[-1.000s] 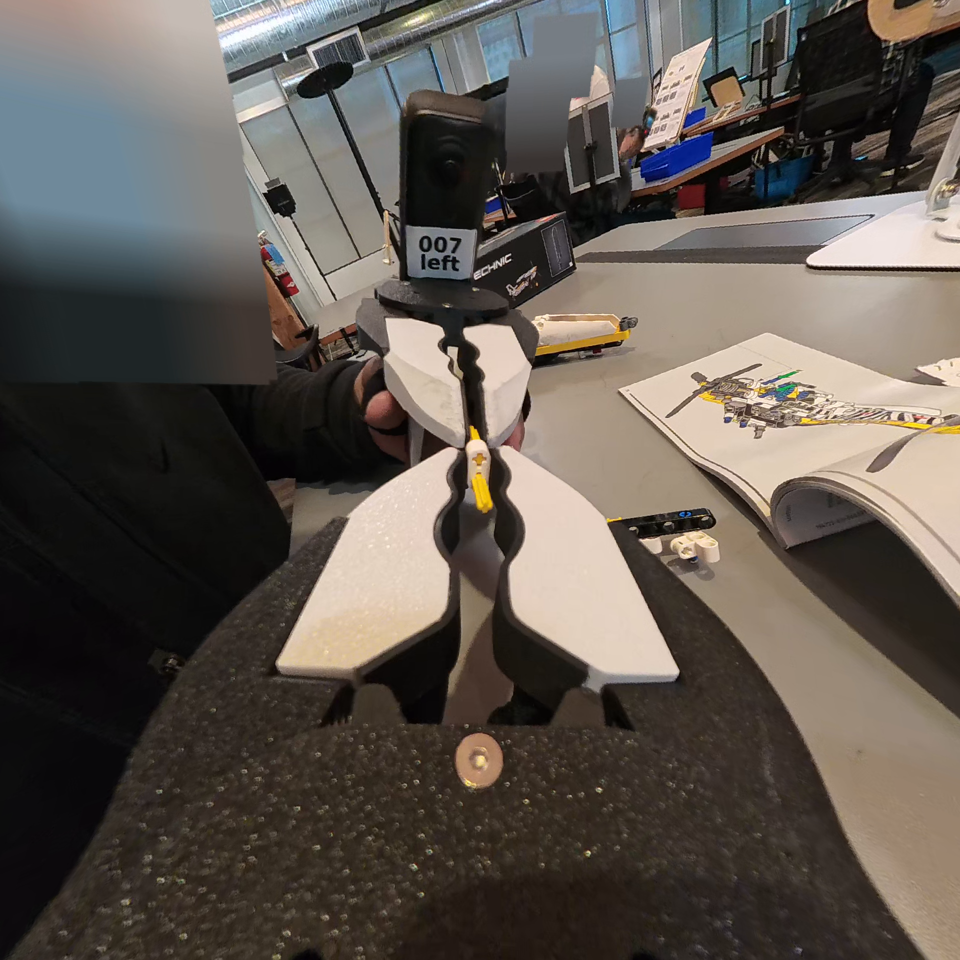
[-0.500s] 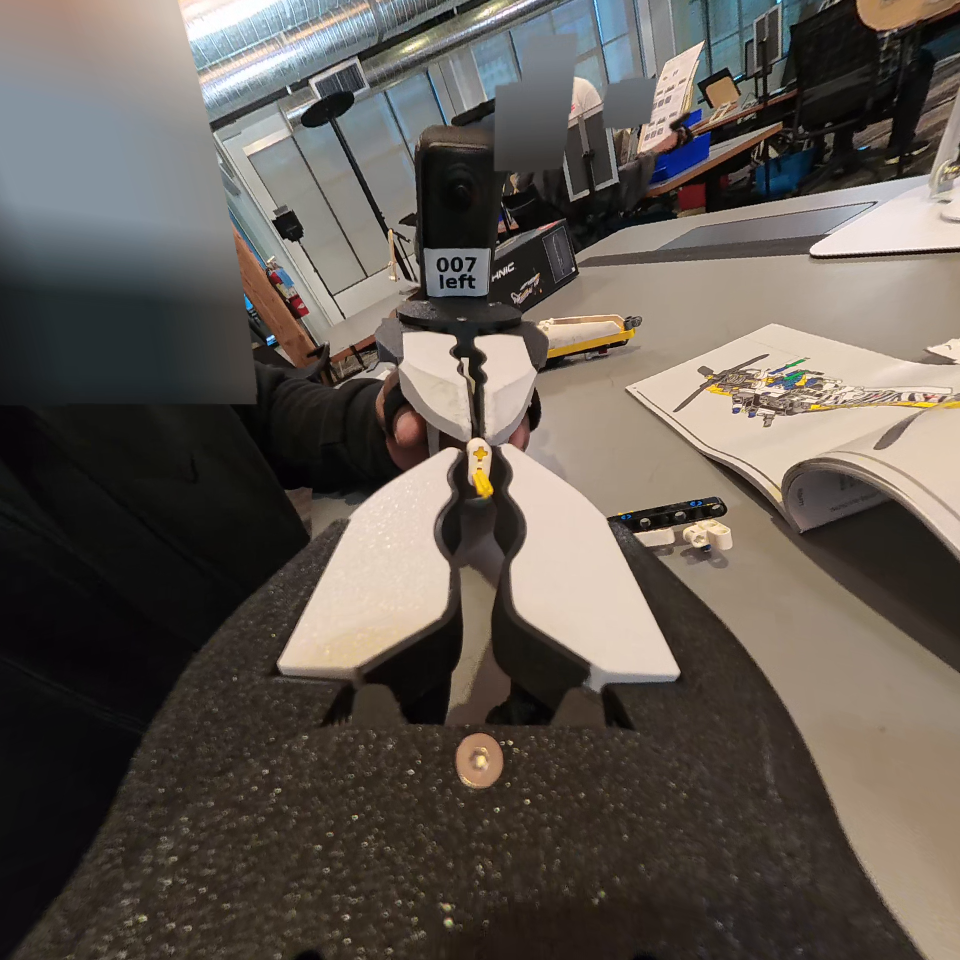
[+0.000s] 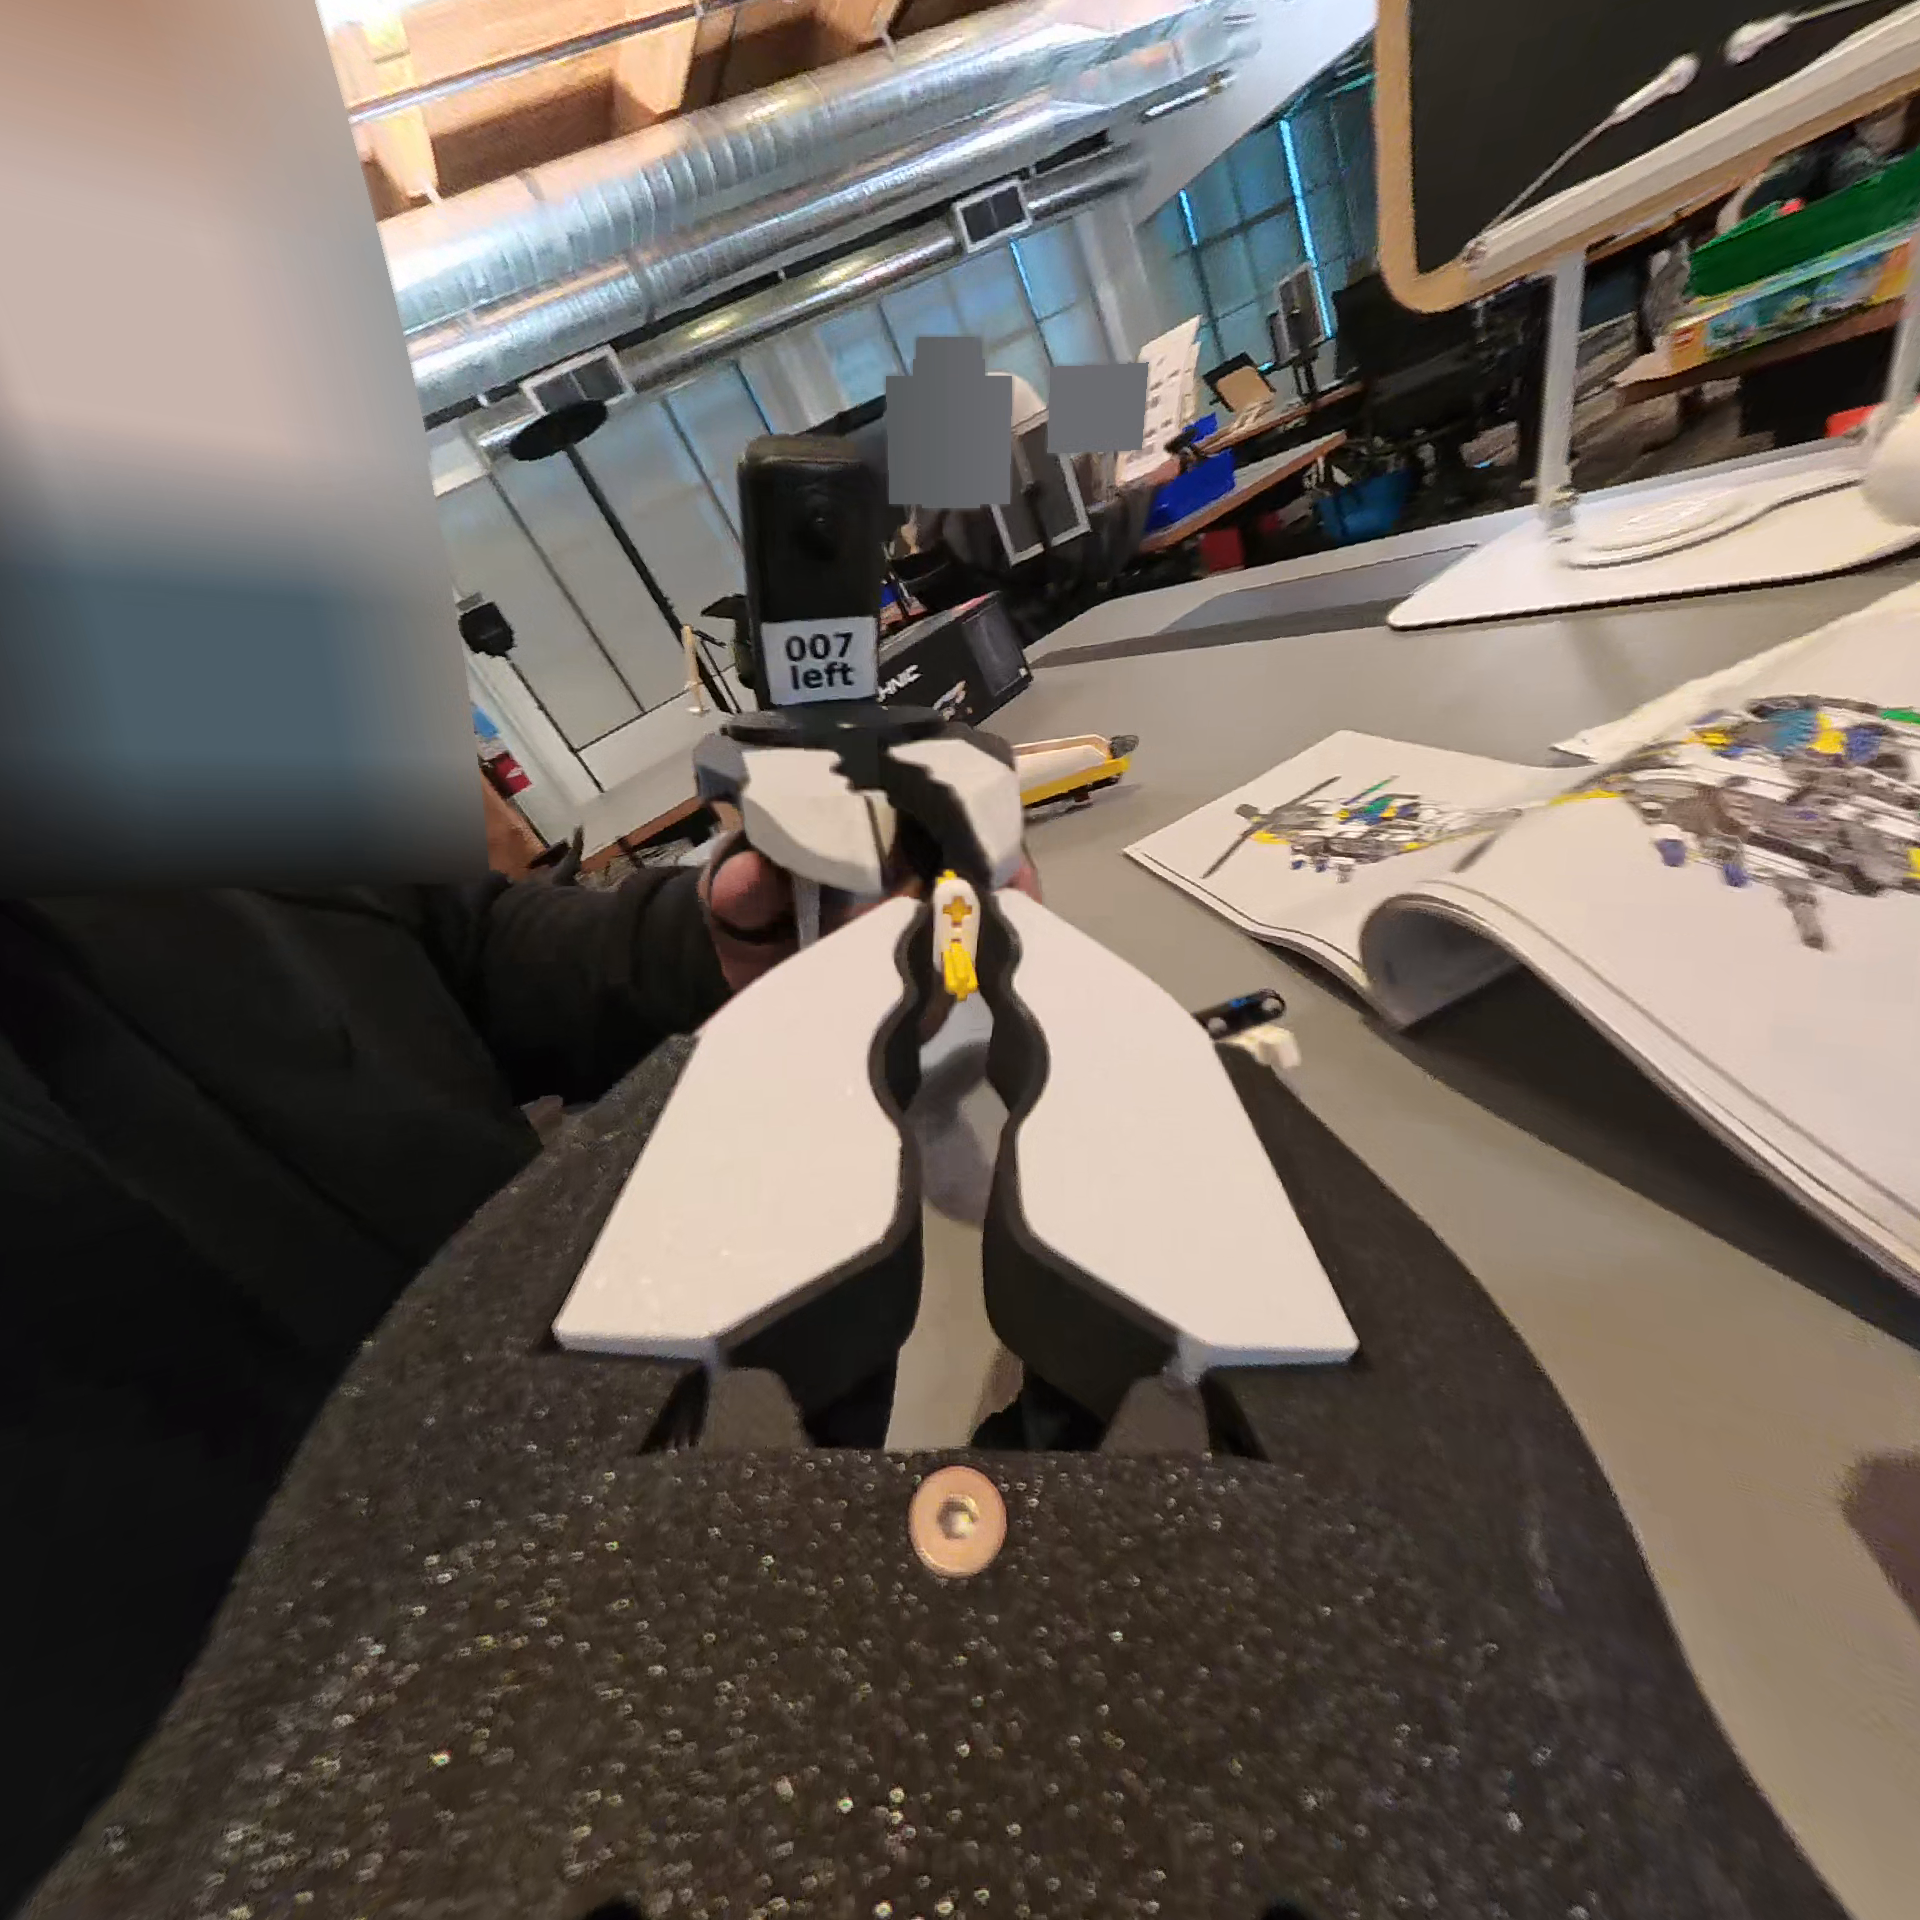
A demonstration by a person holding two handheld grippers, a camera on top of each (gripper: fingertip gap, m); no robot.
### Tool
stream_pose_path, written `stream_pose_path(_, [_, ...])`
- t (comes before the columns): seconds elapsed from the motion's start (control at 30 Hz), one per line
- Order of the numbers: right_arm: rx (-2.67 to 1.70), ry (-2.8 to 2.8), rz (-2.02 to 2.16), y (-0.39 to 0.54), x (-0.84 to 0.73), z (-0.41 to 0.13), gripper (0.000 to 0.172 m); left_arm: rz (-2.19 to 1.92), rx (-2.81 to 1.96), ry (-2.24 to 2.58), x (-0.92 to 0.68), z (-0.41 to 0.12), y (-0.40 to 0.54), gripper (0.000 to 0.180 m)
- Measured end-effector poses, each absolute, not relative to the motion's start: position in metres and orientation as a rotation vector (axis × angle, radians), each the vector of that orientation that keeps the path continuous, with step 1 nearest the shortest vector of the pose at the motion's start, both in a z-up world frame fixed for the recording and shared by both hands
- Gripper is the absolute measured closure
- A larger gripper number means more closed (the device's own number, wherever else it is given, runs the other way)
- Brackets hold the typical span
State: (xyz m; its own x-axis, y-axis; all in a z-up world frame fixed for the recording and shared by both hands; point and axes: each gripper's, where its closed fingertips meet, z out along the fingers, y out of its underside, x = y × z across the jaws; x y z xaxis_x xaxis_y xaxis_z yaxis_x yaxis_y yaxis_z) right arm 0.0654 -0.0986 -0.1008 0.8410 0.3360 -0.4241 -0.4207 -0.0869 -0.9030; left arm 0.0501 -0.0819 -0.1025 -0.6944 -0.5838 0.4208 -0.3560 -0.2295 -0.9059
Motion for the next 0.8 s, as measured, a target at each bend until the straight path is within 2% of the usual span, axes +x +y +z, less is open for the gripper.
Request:
stream_pose_path(0.43, [-1.540,0.002,0.632,-0.091,0.048,-0.101,0.164,-2.234,-1.193,1.784,0.048,-0.097,-0.098,0.161])
stream_pose_path(0.57, [-1.562,-0.017,0.580,-0.089,0.045,-0.104,0.164,-2.217,-1.234,1.783,0.050,-0.100,-0.099,0.172])
stream_pose_path(0.8, [-1.574,-0.011,0.571,-0.086,0.044,-0.105,0.163,-2.194,-1.239,1.747,0.048,-0.102,-0.096,0.174])
